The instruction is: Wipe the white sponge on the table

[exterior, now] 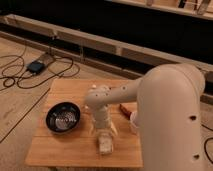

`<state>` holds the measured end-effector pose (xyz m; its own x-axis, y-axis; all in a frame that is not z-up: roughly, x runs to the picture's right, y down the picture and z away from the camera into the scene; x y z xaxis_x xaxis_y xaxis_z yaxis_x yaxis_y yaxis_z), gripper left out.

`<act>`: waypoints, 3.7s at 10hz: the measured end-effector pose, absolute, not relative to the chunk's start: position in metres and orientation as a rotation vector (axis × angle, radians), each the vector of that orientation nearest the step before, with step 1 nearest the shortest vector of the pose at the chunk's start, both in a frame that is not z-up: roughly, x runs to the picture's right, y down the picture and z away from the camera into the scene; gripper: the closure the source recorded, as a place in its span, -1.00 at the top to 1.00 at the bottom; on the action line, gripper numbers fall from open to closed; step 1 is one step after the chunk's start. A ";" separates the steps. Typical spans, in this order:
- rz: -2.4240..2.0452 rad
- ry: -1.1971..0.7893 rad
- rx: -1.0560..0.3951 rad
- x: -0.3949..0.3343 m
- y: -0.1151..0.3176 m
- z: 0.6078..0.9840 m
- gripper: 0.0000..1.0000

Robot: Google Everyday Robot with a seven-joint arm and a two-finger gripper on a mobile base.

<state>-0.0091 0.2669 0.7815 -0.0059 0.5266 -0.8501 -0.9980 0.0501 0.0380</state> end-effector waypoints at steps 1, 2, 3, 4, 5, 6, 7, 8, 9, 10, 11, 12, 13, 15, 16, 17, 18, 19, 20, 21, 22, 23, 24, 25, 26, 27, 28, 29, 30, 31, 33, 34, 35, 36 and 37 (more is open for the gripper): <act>1.399 0.834 -0.745 -0.008 0.269 0.783 0.42; 1.401 0.834 -0.747 -0.006 0.272 0.784 0.21; 1.408 0.835 -0.748 -0.004 0.273 0.787 -0.03; 1.412 0.834 -0.748 -0.003 0.273 0.789 -0.19; 1.417 0.834 -0.748 -0.001 0.273 0.790 -0.38; 1.420 0.832 -0.748 -0.001 0.272 0.792 -0.59; 1.422 0.823 -0.747 0.000 0.269 0.792 -0.83; 1.423 0.813 -0.747 -0.001 0.267 0.792 -0.96; 1.422 0.800 -0.746 -0.003 0.264 0.792 -1.00; 1.423 0.779 -0.746 -0.008 0.261 0.790 -1.00; 1.417 0.767 -0.739 -0.011 0.259 0.789 -1.00; 1.417 0.765 -0.725 -0.012 0.259 0.788 -1.00; 1.416 0.770 -0.704 -0.013 0.260 0.789 -1.00; 1.424 0.783 -0.678 -0.012 0.261 0.792 -1.00; 1.434 0.788 -0.662 -0.010 0.260 0.795 -1.00; 1.450 0.794 -0.646 -0.006 0.259 0.800 -1.00; 1.465 0.799 -0.634 -0.003 0.257 0.805 -1.00; 1.479 0.802 -0.626 0.001 0.254 0.808 -1.00; 1.498 0.803 -0.616 0.005 0.251 0.814 -1.00; 1.514 0.802 -0.607 0.008 0.246 0.819 -1.00; 1.527 0.799 -0.602 0.009 0.242 0.823 -1.00; 1.538 0.790 -0.598 0.009 0.235 0.829 -1.00; 1.543 0.782 -0.597 0.008 0.230 0.833 -1.00; 1.544 0.776 -0.595 0.008 0.226 0.837 -1.00; 1.534 0.770 -0.591 0.005 0.221 0.843 -1.00; 1.520 0.761 -0.590 -0.001 0.215 0.848 -1.00; 1.509 0.754 -0.590 -0.006 0.212 0.851 -1.00; 1.491 0.745 -0.594 -0.013 0.209 0.854 -1.00; 1.471 0.732 -0.597 -0.022 0.205 0.856 -1.00; 1.443 0.714 -0.602 -0.033 0.203 0.856 -1.00; 1.401 0.691 -0.625 -0.054 0.204 0.852 -1.00; 1.383 0.684 -0.637 -0.062 0.207 0.848 -1.00; 1.369 0.678 -0.649 -0.069 0.209 0.845 -1.00; 1.349 0.671 -0.666 -0.078 0.214 0.839 -1.00; 1.323 0.666 -0.687 -0.088 0.222 0.831 -1.00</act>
<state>-0.0882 0.2222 0.8307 0.1257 0.6265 -0.7692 -0.9910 0.1145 -0.0687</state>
